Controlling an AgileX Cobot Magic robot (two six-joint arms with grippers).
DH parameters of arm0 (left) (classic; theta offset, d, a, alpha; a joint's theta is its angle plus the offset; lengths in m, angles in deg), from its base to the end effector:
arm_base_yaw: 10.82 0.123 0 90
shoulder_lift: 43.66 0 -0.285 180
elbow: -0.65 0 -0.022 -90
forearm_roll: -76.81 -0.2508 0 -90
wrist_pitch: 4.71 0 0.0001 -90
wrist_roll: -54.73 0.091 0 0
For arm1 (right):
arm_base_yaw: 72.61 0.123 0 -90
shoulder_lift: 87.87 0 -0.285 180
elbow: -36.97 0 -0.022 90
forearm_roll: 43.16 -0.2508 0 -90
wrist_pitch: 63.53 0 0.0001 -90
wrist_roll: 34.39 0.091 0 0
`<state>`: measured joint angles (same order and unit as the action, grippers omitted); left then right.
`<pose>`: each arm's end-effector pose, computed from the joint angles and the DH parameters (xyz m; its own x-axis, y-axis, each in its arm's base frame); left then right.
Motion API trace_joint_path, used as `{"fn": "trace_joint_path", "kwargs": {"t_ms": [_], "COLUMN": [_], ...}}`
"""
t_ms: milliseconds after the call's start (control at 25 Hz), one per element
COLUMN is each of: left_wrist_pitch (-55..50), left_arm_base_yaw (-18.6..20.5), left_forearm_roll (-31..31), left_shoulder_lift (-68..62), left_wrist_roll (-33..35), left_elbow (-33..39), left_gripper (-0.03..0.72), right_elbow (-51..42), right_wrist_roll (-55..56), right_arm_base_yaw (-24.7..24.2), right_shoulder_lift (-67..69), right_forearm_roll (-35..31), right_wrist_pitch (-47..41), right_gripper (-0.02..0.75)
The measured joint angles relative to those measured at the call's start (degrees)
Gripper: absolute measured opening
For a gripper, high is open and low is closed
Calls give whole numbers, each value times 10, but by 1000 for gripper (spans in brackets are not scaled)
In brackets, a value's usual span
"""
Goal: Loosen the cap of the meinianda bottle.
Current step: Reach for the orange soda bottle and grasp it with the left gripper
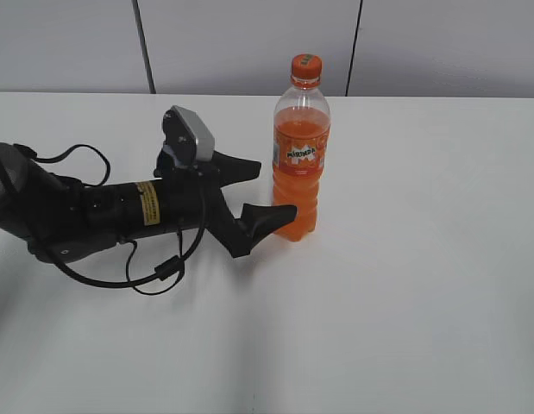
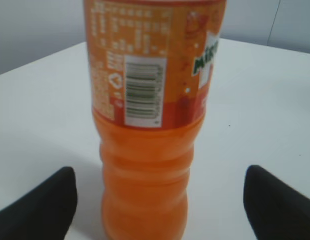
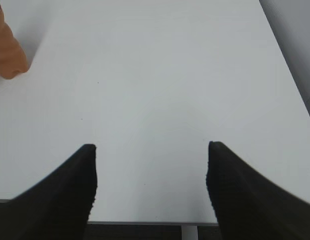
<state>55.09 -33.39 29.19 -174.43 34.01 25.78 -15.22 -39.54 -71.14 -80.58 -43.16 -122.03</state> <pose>0.3246 -0.1978 0.0987 -0.1409 0.1767 -0.9741 0.8890 0.4556 -0.0460 0.0025 0.0001 0.2627 -0.4648 -0.1017 -0.8795 -0.0676 0.9946 -0.0793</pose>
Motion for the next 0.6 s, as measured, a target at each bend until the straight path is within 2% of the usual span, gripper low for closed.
{"fn": "trace_joint_path", "kwargs": {"t_ms": [200,600], "left_wrist_pitch": [-23,-50], "left_arm_base_yaw": [-19,-34], "left_forearm_roll": [-1,-1], "left_shoulder_lift": [-12,-41], "left_wrist_roll": [-1,-17], "left_elbow": [-20,-78], "left_gripper": [615,615], "right_elbow": [0,0], "right_wrist_roll": [0,0], "right_arm_base_yaw": [0,0], "right_shoulder_lift": [0,0], "right_forearm_roll": [0,0], "right_wrist_pitch": [0,0], "right_gripper": [513,513]}}
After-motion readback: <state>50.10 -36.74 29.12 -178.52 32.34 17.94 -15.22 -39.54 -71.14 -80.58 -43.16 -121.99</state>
